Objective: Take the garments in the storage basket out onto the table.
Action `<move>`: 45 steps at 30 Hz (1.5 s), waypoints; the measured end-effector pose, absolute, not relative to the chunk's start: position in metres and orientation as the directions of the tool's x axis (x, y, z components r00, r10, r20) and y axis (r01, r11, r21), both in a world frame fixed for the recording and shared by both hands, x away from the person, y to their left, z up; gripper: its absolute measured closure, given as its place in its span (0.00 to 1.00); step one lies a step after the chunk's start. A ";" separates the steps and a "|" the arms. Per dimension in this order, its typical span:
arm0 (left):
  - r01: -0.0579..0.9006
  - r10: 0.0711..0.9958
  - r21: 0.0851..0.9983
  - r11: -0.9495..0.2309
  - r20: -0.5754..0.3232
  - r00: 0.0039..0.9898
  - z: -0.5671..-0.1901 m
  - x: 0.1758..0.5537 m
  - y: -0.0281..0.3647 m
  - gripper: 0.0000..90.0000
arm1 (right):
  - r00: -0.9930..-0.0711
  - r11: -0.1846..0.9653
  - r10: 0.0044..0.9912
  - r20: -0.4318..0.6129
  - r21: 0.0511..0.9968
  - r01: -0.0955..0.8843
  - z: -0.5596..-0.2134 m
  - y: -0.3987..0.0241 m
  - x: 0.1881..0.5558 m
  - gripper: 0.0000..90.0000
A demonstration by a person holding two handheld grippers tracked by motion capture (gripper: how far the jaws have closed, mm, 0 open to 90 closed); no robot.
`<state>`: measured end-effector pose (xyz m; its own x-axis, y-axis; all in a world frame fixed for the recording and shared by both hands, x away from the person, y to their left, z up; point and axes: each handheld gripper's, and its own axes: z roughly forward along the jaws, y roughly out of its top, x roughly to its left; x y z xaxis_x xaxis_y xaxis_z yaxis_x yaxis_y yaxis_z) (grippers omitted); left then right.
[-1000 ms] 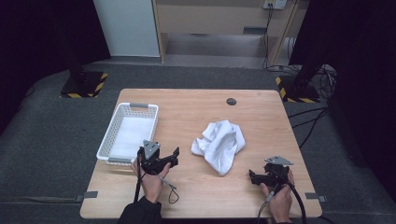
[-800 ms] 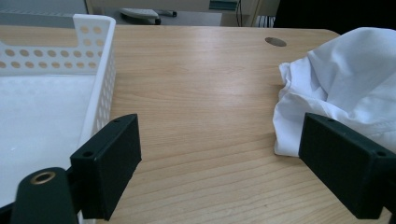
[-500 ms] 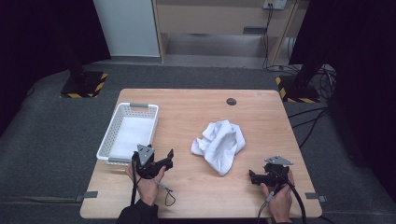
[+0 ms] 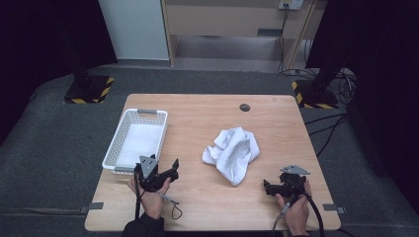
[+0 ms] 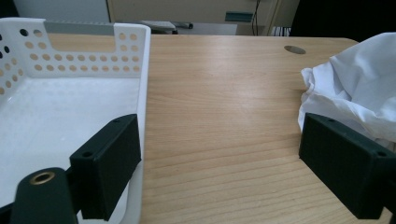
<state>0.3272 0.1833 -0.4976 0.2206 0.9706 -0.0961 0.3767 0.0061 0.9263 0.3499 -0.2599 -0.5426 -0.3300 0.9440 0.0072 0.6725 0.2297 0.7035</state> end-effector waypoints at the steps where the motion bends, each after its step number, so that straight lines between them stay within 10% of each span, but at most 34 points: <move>1: 0.376 0.971 0.927 0.005 -0.094 0.219 -0.498 0.327 0.184 0.13 | -0.330 0.230 0.944 0.007 0.704 0.672 -0.543 -0.260 0.350 0.01; 45: 0.298 0.980 0.954 -0.016 -0.044 0.194 -0.499 0.306 0.205 0.13 | -0.330 0.230 0.944 0.007 0.704 0.672 -0.543 -0.260 0.350 0.01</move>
